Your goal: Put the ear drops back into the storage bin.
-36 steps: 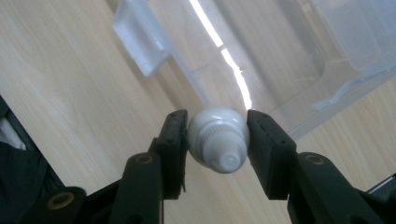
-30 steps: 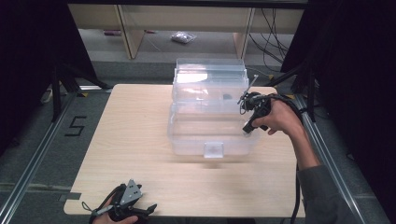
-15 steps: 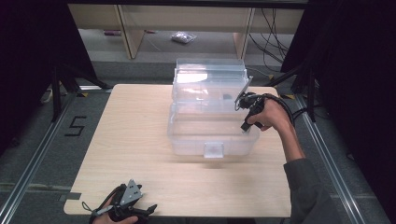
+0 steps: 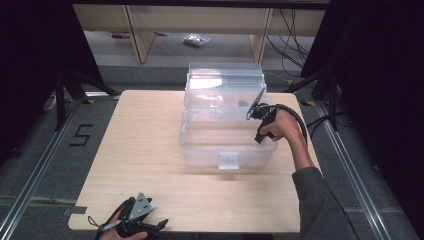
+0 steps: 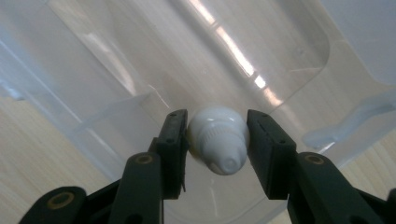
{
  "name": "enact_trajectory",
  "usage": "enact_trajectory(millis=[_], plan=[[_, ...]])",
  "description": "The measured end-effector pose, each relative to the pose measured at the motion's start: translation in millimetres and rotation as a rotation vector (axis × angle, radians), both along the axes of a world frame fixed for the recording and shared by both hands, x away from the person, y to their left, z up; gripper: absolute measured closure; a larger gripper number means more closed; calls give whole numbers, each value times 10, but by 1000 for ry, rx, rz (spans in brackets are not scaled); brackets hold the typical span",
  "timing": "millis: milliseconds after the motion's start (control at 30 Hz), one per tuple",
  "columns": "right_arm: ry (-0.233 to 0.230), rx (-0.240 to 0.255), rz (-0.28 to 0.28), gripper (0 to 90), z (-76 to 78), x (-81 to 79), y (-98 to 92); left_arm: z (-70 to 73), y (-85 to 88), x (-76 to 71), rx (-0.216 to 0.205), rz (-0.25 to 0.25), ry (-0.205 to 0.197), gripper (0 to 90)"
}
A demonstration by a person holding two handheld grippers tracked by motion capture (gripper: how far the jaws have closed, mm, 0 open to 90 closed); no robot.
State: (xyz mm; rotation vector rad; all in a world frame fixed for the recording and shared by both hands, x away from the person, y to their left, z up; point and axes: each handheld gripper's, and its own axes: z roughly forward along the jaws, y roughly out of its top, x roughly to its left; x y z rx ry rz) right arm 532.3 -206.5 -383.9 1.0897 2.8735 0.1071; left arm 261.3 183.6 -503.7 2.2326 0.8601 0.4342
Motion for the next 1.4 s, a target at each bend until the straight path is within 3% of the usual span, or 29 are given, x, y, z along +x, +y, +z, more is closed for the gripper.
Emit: enact_trajectory(millis=[67, 133, 167, 200, 367, 467, 500, 567, 600, 633, 667, 800, 867, 933, 967, 1167, 1200, 1233, 1300, 1367, 1400], plan=[[2, -10, -20, 601, -40, 7, 16, 1, 0, 0, 4, -2, 2, 150], [1, -11, -1, 601, -70, 44, 12, -13, -12, -4, -9, 11, 9, 150], [16, -13, -47, 601, -78, 30, 33, -11, -12, -6, -10, 10, 10, 150], [13, -11, -33, 601, -101, 42, 24, 2, -3, -4, -2, -9, 6, 150], [36, -11, -58, 600, -194, 49, 38, 1, 0, 0, 4, -2, 2, 150], [32, -20, -45, 601, -221, 56, 38, -13, -11, -3, -7, 9, 10, 150], [29, -20, -31, 601, -225, 66, 36, -2, -2, 2, 6, -4, 0, 150], [34, -14, -47, 601, -229, 56, 51, -2, 0, 2, 6, -4, 1, 150], [32, -13, -51, 601, -230, 56, 56, -10, -14, -6, -21, 4, 4, 150], [30, -10, -42, 601, -238, 61, 54, -1, -3, 0, 1, -2, 3, 150], [27, -13, -31, 601, -245, 66, 51, -3, -8, -5, -11, -3, 7, 150], [38, 0, -55, 601, -273, 69, 57, -8, -15, -8, -23, 3, 6, 150], [26, 5, -53, 601, -306, 65, 40, 1, 0, 2, 4, -3, 2, 150], [26, 2, -45, 601, -322, 69, 27, -9, -15, -5, -21, 4, 7, 150], [32, 1, -69, 601, -324, 58, 42, -5, -5, 1, 1, -2, 5, 150], [35, 4, -63, 601, -362, 51, 54, -6, -4, 2, 3, -1, 5, 150], [27, 3, -23, 601, -372, 71, 37, -4, -3, 2, 5, -2, 5, 150], [37, -1, -48, 600, -385, 54, 51, -3, -2, 1, 4, -3, 5, 150], [31, -8, -7, 601, -410, 79, 38, -7, -9, -3, -11, 2, 5, 150], [55, -19, -76, 601, -410, 42, 63, -9, -13, -5, -21, 4, 6, 150], [53, -13, -75, 601, -416, 41, 59, -1, 0, 2, 5, -3, 4, 150]])
